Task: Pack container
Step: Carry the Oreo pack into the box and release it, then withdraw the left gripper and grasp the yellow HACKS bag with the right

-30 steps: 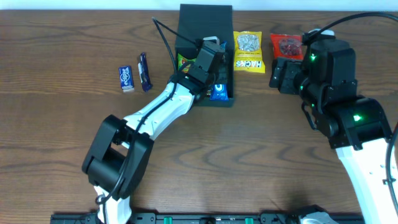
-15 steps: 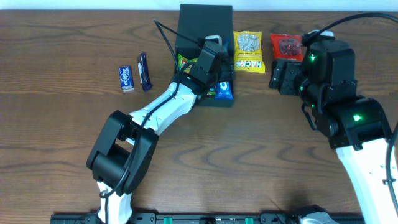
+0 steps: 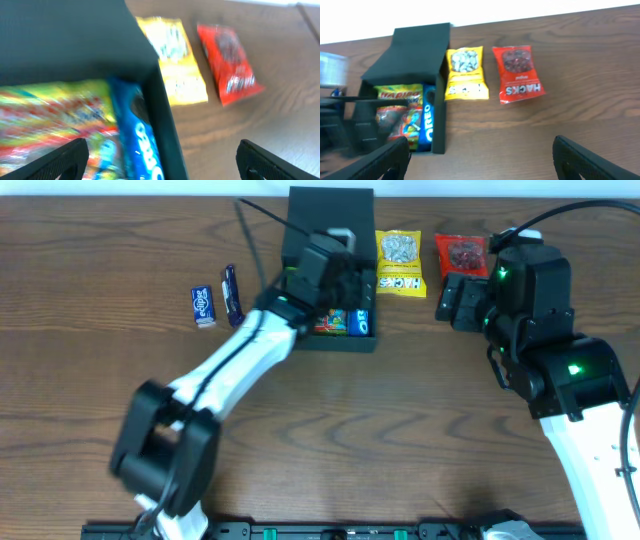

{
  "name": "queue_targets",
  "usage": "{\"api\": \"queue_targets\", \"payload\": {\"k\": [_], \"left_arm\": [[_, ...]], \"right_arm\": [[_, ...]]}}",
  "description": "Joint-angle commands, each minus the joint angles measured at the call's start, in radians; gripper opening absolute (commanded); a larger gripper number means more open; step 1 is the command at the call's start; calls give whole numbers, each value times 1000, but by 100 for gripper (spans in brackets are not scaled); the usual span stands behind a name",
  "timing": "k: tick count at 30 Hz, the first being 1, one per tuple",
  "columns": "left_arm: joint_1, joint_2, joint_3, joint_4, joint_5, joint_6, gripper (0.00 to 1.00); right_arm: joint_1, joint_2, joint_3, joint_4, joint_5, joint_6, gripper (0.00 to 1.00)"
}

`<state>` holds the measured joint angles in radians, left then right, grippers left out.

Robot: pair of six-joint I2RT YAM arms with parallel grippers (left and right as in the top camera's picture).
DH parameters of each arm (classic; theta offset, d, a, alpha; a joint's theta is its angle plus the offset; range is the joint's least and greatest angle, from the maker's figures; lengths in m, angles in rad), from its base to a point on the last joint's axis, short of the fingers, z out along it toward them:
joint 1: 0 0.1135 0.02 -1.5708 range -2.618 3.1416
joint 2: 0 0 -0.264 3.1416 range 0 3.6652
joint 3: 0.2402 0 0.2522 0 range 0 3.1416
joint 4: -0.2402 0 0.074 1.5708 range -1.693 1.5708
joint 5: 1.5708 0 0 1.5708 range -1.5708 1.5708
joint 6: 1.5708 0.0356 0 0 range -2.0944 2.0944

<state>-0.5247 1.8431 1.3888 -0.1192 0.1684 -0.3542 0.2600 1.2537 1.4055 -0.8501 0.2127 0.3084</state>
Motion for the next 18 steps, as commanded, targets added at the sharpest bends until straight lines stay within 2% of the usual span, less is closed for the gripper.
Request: {"api": "queue_targets", "payload": {"k": [1, 5, 10, 15, 18], "left_arm": [[60, -105, 16, -43, -102, 97, 95], [143, -145, 17, -115, -167, 154, 95], [245, -168, 16, -166, -177, 157, 95], [289, -172, 16, -180, -176, 157, 95], [291, -172, 16, -183, -177, 182, 95]], "right_arm": [[-23, -10, 7, 18, 60, -19, 92], [-58, 6, 6, 72, 60, -73, 93], [-92, 74, 6, 141, 37, -98, 96], [-119, 204, 6, 224, -76, -113, 95], [-119, 315, 6, 344, -91, -163, 94]]}}
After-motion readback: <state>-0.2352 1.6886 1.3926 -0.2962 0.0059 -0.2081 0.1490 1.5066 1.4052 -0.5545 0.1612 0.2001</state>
